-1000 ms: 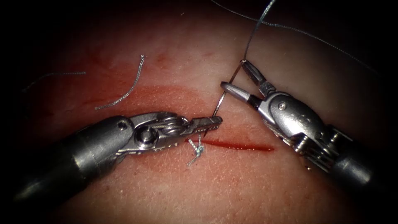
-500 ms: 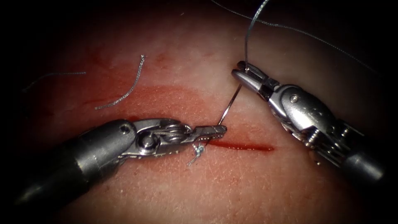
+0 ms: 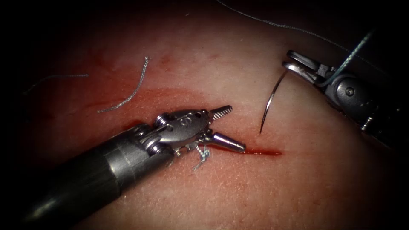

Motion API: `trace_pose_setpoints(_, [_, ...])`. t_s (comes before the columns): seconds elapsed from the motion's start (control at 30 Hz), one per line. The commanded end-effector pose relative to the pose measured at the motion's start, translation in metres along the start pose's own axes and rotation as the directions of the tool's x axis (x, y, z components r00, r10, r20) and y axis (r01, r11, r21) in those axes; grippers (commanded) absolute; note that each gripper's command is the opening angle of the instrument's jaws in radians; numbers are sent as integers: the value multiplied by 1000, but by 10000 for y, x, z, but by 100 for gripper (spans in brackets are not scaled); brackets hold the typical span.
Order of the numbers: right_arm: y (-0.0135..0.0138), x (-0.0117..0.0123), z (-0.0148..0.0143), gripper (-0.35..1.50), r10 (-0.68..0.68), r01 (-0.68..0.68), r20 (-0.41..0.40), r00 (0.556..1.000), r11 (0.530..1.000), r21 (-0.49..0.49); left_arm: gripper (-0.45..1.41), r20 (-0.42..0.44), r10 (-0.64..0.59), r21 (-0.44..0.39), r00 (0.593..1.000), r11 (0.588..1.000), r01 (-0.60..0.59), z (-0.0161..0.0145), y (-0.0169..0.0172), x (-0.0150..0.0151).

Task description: Wound Closure

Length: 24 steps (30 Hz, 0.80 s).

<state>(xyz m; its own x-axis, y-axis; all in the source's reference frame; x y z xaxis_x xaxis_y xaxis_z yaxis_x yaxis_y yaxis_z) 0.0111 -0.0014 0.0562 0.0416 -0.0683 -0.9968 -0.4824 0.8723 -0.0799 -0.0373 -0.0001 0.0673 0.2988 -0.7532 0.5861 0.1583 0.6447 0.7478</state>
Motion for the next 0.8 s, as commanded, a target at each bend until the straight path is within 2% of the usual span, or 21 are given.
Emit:
trace_pose_setpoints(0.03, [4, 17, 17, -35, 53, -54, -14, 998, 998, -37, 84, -21, 46, 31, 999, 998, -45, 4, 0, -12])
trace_pose_setpoints(0.07, [2, 20, 18, -35, 24, -25, -10, 1000, 999, -37, 84, -33, 55, 59, 998, 997, -53, 4, -1, -14])
trace_pose_setpoints(0.13, [-6, 12, 16, -35, -166, 167, -15, 986, 986, 18, 84, -40, 138, 80, 990, 988, -135, -5, 0, -18])
trace_pose_setpoints(0.17, [-9, 9, 15, -35, -204, 204, -20, 979, 978, 30, 69, -38, 157, 81, 987, 985, -153, -9, 2, -19])
trace_pose_setpoints(0.2, [-16, 0, 12, -35, -301, 304, -47, 952, 951, 62, 11, -28, 178, 58, 984, 983, -176, -23, 9, -29])
trace_pose_setpoints(0.23, [-22, -6, 9, -35, -375, 380, -71, 924, 921, 84, 49, -13, 215, 6, 977, 977, -215, -34, 15, -43])
trace_pose_setpoints(0.27, [-23, -7, 8, -35, -415, 422, -87, 906, 902, 90, 32, -6, 217, -16, 976, 976, -218, -49, 18, -60])
trace_pose_setpoints(0.3, [-22, -6, 9, -35, -432, 440, -97, 897, 893, 93, 2, -1, 211, -34, 978, 977, -211, -60, 19, -73])
trace_pose_setpoints(0.33, [-21, -3, 10, -35, -457, 467, -112, 883, 879, 97, 0, 19, 186, -109, 982, 977, -183, -80, 21, -96])
trace_pose_setpoints(0.37, [-19, 0, 12, -35, -464, 477, -129, 876, 873, 102, 46, 53, 155, -181, 986, 973, -144, -99, 23, -118])
trace_pose_setpoints(0.4, [-18, 1, 13, -35, -462, 475, -130, 877, 874, 103, 66, 78, 134, -216, 988, 970, -115, -111, 23, -131])
trace_pose_setpoints(0.43, [-15, 4, 11, -35, -463, 477, -130, 877, 873, 100, 68, 134, 105, -247, 985, 966, -70, -130, 22, -146])
trace_pose_setpoints(0.47, [-12, 5, 10, -35, -467, 479, -128, 875, 873, 93, 56, 168, 86, -252, 982, 967, -41, -137, 21, -150])
trace_pose_setpoints(0.53, [-2, 9, 4, -35, -467, 478, -129, 875, 875, 79, 36, 312, 6, -251, 950, 965, 76, -154, 17, -151])
trace_pose_setpoints(0.57, [0, 8, 2, -35, -472, 483, -129, 872, 872, 78, -25, 306, 4, -182, 952, 982, 55, -149, 15, -145])
trace_pose_setpoints(0.6, [1, 8, 0, -35, -471, 483, -130, 872, 872, 79, -45, 273, 5, -61, 962, 998, 12, -139, 13, -137])
trace_pose_setpoints(0.63, [2, 8, -2, -35, -470, 482, -132, 873, 872, 80, -45, 229, 20, 84, 973, 996, -40, -120, 9, -127])
trace_pose_setpoints(0.67, [3, 8, -3, -35, -470, 482, -133, 873, 873, 81, -45, 211, 29, 125, 977, 991, -57, -109, 5, -120])
trace_pose_setpoints(0.7, [6, 10, -7, -35, -472, 485, -134, 871, 871, 82, -45, 162, 71, 213, 984, 971, -105, -70, -12, -89])
trace_pose_setpoints(0.77, [9, 11, -9, -35, -471, 483, -134, 872, 872, 79, -45, 91, 84, 247, 992, 964, -104, -29, -35, -55])
trace_pose_setpoints(0.8, [7, 13, -9, -35, -470, 482, -134, 872, 873, 73, -45, 0, 72, 154, 997, 985, -71, -4, -50, -31])
